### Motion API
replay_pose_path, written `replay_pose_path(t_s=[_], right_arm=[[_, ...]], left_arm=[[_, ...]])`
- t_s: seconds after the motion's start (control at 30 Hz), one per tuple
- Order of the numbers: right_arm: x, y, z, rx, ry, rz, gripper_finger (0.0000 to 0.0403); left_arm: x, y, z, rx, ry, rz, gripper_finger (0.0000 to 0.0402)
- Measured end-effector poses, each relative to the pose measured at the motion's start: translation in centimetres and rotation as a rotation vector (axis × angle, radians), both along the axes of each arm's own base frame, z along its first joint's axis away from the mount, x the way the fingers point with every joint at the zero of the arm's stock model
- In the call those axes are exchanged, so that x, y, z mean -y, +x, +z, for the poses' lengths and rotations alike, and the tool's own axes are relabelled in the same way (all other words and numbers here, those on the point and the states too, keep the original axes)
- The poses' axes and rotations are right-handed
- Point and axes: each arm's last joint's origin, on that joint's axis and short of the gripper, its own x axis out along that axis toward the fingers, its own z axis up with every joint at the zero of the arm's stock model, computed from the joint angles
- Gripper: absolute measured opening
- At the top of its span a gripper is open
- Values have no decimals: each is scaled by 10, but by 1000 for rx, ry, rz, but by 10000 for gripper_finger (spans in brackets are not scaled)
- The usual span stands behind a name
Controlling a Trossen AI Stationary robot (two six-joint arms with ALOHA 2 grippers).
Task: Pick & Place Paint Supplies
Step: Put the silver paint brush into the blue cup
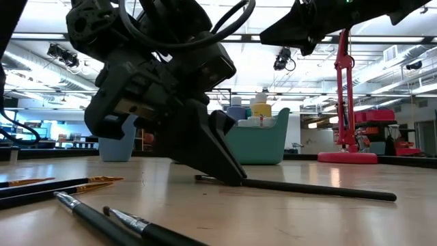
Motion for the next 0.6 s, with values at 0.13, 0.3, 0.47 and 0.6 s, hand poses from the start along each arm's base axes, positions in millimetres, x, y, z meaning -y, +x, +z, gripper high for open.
replay_pose_path(t_s=[0.13, 0.3, 0.47, 0.6], right_arm=[[0, 0, 0, 0, 0, 0, 84], [0, 0, 0, 1, 0, 1, 84], [0, 0, 0, 1, 1, 1, 84], [0, 0, 0, 1, 2, 2, 84]], left_arm=[[1, 0, 9, 24, 5, -1, 18], [-1, -4, 25, 30, 10, 8, 15], [-3, -7, 40, 43, 39, 42, 21], [-3, -11, 46, 23, 45, 41, 14]])
